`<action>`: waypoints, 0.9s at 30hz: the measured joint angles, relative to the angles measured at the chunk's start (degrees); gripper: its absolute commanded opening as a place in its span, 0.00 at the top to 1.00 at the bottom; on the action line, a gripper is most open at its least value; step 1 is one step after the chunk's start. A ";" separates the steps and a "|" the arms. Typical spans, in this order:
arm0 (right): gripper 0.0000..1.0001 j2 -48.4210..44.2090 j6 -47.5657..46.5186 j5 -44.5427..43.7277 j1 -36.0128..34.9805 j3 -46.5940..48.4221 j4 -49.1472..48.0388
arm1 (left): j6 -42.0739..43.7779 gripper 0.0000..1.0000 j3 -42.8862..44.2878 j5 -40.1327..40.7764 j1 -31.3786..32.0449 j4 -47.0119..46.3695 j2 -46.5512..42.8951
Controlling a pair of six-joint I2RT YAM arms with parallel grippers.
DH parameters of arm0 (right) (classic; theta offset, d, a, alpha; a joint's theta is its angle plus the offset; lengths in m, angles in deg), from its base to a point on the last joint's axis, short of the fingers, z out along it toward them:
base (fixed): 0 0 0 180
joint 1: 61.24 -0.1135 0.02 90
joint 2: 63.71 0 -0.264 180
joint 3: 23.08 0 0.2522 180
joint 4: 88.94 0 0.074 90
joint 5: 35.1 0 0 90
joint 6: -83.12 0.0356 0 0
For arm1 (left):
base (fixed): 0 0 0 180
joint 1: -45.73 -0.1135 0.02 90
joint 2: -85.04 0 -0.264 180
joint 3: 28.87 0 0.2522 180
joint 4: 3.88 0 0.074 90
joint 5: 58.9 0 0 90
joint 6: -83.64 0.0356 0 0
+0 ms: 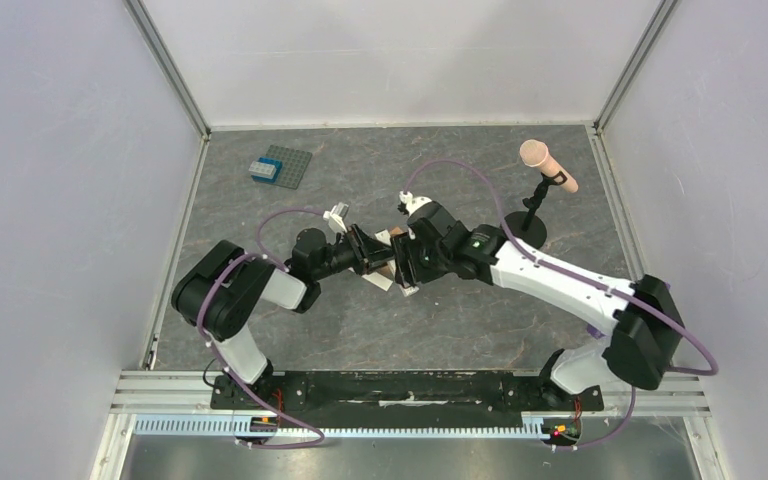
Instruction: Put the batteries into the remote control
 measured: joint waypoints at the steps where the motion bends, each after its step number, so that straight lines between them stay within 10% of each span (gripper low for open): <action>1: 0.35 -1.05 0.39 0.04 -0.02 -0.02 -0.26 | -0.70 0.98 -0.02 -0.02 0.00 -0.90 0.28; 27: 0.34 -36.63 19.76 -5.49 0.92 -27.96 -33.29 | -25.86 0.98 0.94 3.39 0.17 -10.12 -11.41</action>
